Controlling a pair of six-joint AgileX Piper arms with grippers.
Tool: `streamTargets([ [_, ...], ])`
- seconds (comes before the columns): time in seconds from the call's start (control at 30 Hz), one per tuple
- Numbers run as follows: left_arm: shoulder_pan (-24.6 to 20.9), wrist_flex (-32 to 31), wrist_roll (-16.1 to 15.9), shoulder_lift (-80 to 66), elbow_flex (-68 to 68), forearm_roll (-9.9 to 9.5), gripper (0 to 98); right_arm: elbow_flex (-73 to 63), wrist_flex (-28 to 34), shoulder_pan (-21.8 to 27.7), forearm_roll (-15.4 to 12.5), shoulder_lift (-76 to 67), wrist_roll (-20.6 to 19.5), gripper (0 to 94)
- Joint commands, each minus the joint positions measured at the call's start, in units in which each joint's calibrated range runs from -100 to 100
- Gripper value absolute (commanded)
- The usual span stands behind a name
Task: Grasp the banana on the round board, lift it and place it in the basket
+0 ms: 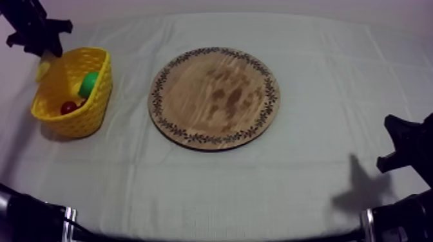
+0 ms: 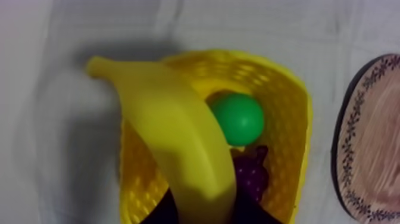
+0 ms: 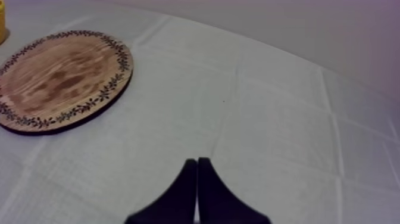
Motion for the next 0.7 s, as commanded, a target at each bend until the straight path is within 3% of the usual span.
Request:
streamTargets([
  [0.0,-0.1,0.1,0.0,0.1,1.9,-0.06,15.7,0.0,0.0,0.0,0.0,0.0,0.0,0.3],
  [0.67,-0.4,-6.3,-0.4,3.1,12.3,0.07,15.7,0.0,0.0,0.0,0.0,0.0,0.0,0.3],
])
